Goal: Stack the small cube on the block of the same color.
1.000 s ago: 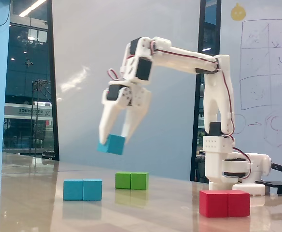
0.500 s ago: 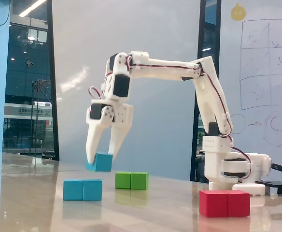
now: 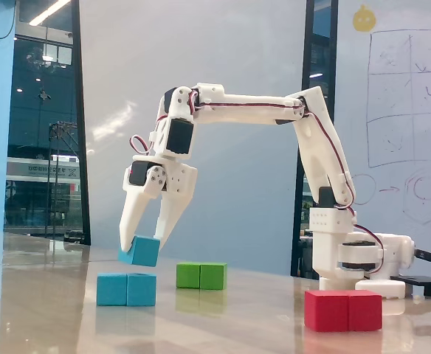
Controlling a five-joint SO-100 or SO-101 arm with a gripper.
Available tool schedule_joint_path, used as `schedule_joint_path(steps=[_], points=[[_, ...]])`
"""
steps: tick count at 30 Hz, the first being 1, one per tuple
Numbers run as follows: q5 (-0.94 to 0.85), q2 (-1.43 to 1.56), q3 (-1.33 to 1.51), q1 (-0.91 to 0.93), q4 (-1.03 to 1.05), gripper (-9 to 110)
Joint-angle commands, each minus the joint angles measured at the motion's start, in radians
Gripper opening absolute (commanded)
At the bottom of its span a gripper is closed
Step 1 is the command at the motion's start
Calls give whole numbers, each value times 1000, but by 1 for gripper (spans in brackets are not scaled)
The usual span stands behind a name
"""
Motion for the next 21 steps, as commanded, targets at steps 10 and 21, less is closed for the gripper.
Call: schedule_joint_path(steps=[10,21], points=[[-11,-12,-104,8,-29,17],[-11,-18,-91,8,-26,17]])
